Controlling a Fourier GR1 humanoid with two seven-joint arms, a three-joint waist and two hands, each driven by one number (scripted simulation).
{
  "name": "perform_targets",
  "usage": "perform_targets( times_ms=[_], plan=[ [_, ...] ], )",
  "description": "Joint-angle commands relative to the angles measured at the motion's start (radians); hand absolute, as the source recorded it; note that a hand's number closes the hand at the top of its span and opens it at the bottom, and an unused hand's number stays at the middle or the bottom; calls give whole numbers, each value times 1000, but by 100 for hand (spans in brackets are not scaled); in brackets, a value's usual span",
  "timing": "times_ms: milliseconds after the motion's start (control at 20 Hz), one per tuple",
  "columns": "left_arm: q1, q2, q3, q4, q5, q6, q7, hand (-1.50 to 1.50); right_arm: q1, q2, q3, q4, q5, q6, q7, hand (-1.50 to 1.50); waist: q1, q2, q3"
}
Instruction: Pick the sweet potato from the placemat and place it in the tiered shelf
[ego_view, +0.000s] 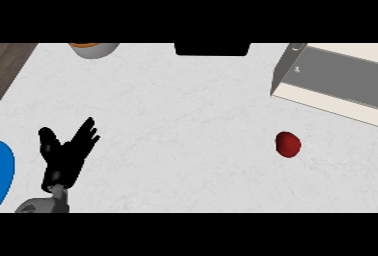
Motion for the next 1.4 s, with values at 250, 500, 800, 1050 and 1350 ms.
perform_targets(
  times_ms=[250, 500, 800, 1050, 1350],
  plan=[
    [8, -11, 4, 22, -15, -20, 13, 0, -97, -25, 0, 276, 97, -78, -185, 150, -2, 3, -4],
    [30, 10, 18, -93, 0, -24, 85, 0, -127, 19, 5, 363, 125, -135, -259, 150, 2, 1, -4],
    [-19, -17, 37, -4, -11, -18, 58, 0, -180, 30, -4, 495, 148, -171, -363, 150, 3, 5, -4],
    [-18, -20, 25, 5, -24, -42, 49, 0, -208, 10, 34, 549, 209, -163, -375, 150, 8, 6, -4],
    [-32, -25, 39, 3, -32, -23, 52, 0, -200, 40, -123, 558, 93, -284, -308, -150, -3, 4, -4]
  ],
)
